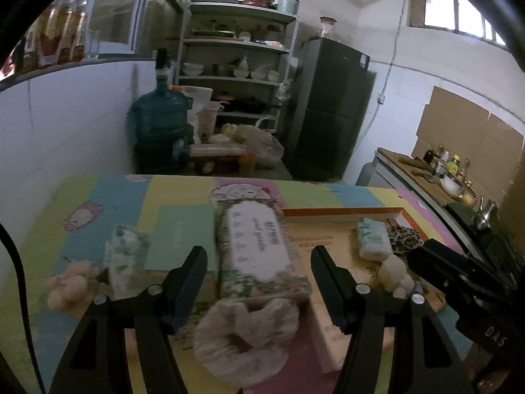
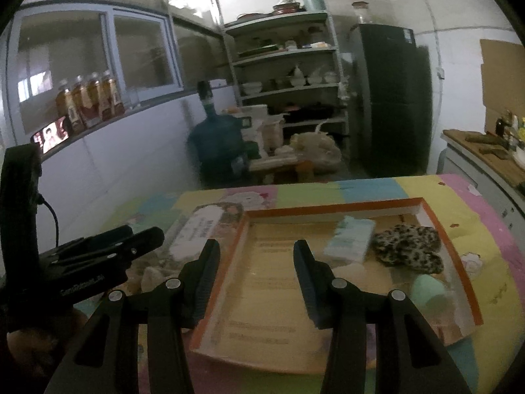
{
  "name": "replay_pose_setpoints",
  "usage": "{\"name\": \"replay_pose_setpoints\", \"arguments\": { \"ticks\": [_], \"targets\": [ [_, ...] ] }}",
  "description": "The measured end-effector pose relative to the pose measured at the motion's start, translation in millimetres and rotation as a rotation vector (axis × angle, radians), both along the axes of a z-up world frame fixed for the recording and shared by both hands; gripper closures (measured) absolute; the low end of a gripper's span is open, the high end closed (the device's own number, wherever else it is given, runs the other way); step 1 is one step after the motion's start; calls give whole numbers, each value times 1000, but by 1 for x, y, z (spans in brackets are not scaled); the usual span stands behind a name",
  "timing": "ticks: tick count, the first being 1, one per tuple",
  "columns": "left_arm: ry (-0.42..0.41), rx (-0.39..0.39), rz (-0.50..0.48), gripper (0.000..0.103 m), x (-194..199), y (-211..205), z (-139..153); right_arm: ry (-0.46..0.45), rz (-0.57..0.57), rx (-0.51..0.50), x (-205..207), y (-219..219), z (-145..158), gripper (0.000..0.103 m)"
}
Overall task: Organize soft objects
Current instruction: 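Move both tools back toward the floral scrunchie and pink bag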
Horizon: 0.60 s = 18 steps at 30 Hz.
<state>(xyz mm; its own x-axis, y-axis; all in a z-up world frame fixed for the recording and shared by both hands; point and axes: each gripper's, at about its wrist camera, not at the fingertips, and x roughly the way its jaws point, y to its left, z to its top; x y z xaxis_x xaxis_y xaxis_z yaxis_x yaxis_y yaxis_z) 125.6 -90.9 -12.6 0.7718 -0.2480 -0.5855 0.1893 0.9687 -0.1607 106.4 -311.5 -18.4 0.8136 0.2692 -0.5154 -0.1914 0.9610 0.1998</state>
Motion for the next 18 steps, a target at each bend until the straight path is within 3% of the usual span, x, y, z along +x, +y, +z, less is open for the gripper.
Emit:
{"name": "replay_pose_setpoints", "arguments": {
  "ticks": [18],
  "targets": [
    [-15,-39,119,38,-16,81,-3,13,123,-34,3,79,-1,55]
  ]
}}
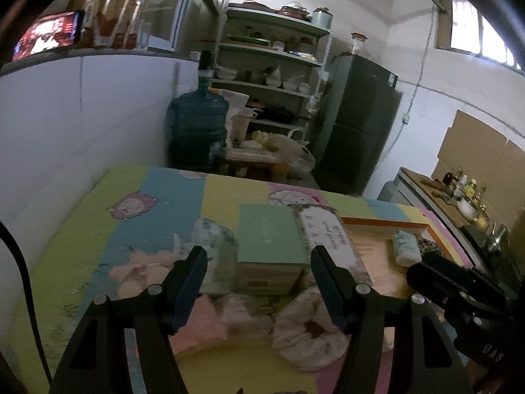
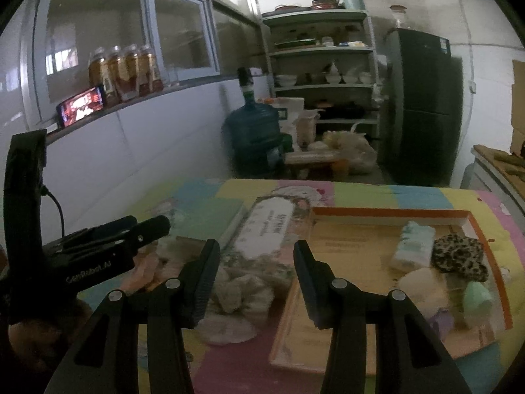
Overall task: Organize soft objects
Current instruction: 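Move both tools back toward the floral scrunchie and pink bag, then reach the right tool toward the floral scrunchie while the left tool approaches the pink bag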
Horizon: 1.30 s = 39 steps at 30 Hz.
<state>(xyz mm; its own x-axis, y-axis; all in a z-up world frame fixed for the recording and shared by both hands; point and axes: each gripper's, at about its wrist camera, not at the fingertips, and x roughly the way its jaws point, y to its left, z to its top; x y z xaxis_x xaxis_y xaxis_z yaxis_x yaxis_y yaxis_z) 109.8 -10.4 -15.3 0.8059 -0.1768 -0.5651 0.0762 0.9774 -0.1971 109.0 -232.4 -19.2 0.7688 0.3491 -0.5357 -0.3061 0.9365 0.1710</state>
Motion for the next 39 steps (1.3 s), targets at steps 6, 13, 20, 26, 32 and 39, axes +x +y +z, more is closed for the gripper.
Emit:
{"name": "replay_pose_setpoints", "arguments": {
  "ticks": [6,13,20,26,32,39],
  "targets": [
    [6,-25,39,38,-2,29,-5,23,23,-11,0,18,-7,55],
    [21,-60,89,38,-5,64,-14,71,49,-26,0,36,-25,55],
    [49,-91,124,38,-6,91,-29,139,33,-13,1,50,-53,31],
    [61,-112,140,38,-11,112,-39,167,34,-68,-2,69,-72,31],
    [69,-112,48,38,-17,119,-50,191,-58,-130,1,71,-88,31],
    [61,-59,-125,38,-23,107,-62,178,-73,-183,2,82,-93,25]
  ]
}}
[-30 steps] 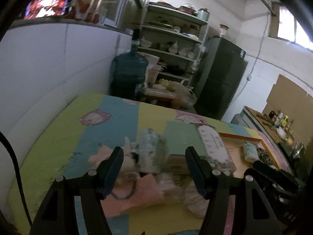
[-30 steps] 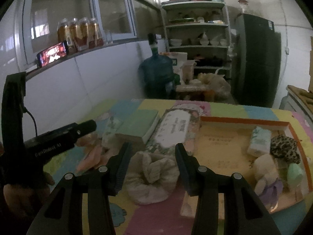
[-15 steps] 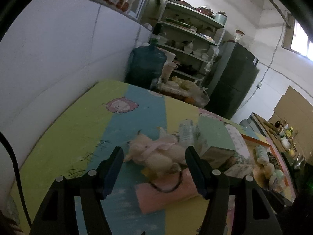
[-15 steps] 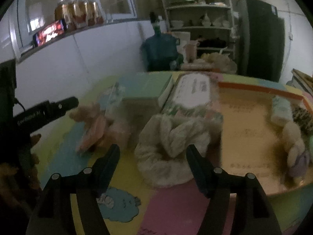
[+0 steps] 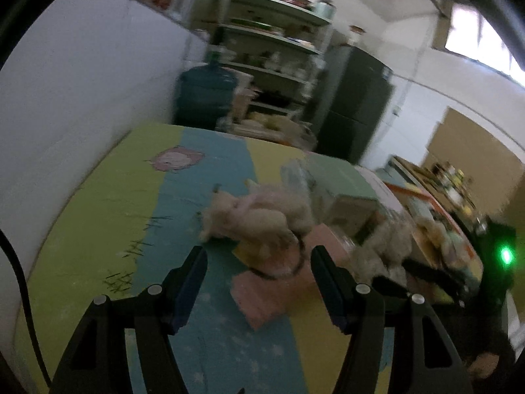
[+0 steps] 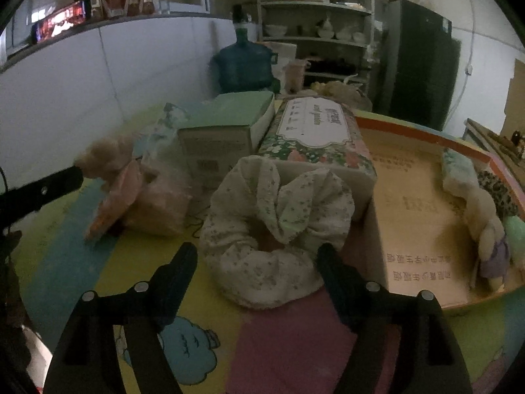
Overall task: Organize soft objects
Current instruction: 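Reach the right tool toward the floral scrunchie while the left tool approaches the pink bag, then grasp the pink bag with the left tool while the right tool grasps the floral scrunchie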
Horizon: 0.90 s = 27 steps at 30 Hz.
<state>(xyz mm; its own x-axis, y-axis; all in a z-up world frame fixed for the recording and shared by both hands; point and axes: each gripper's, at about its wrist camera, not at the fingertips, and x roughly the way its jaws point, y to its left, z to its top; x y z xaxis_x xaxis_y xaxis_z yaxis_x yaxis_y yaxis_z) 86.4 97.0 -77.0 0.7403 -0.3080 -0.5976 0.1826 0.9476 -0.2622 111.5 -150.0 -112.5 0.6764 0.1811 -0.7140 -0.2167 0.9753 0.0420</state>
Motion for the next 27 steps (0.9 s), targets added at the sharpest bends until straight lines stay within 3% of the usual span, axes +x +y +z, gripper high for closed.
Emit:
{"name": "replay_pose_setpoints", "arguments": {
  "ticks": [2,8,15,19,23,26,27],
  "targets": [
    [0,23,-69,38,2,-4,-2,-4,17,-10,-1,5,0,25],
    [17,210,-305,38,13,-19,-11,-3,31,-25,0,11,-3,25],
    [77,236,-503,38,31,-29,-23,2,34,2,1,13,-2,27],
    [104,232,-535,38,39,-34,-27,34,30,37,4,9,-5,37],
    [138,169,-517,38,44,-31,-29,30,8,66,6,2,-3,56],
    [139,151,-503,47,44,-28,-29,32,3,80,6,-2,-4,67],
    [141,145,-494,56,43,-27,-29,33,2,85,6,-2,-4,69]
  ]
}}
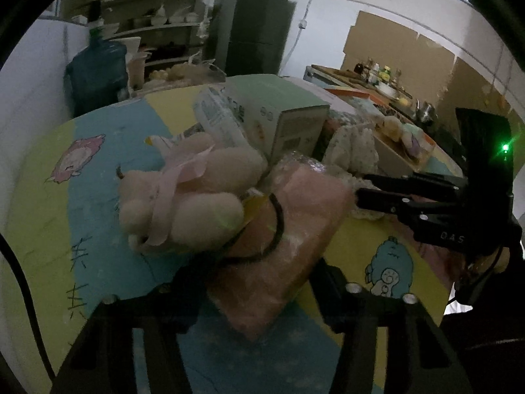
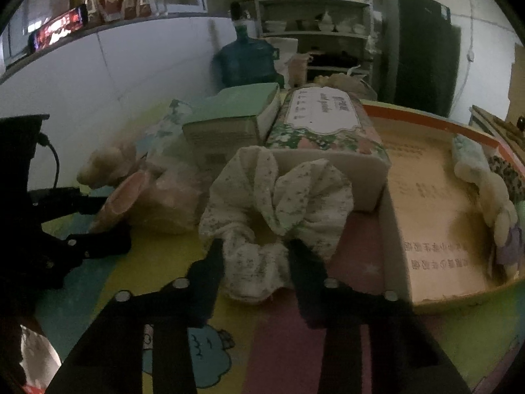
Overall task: Organize soft objects
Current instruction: 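Grasp the pink bag with the left tool while the right tool grasps the floral scrunchie, then carry the pink bag with the left tool while the right tool carries the scrunchie over the tray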
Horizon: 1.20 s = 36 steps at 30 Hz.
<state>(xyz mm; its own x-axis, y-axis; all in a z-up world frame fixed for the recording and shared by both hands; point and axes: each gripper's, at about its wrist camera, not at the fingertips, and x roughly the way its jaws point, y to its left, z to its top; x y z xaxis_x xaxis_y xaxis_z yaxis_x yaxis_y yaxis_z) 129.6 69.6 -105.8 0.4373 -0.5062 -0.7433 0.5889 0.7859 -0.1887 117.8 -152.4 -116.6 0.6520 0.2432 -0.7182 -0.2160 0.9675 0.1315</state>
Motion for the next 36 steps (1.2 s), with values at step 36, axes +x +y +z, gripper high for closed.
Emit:
{"name": "replay_pose_setpoints", "arguments": {
  "ticks": [36],
  "targets": [
    [-151,-196,235,89,-66,-13,42,-169,40,111,-48,-26,50,91]
  ]
}}
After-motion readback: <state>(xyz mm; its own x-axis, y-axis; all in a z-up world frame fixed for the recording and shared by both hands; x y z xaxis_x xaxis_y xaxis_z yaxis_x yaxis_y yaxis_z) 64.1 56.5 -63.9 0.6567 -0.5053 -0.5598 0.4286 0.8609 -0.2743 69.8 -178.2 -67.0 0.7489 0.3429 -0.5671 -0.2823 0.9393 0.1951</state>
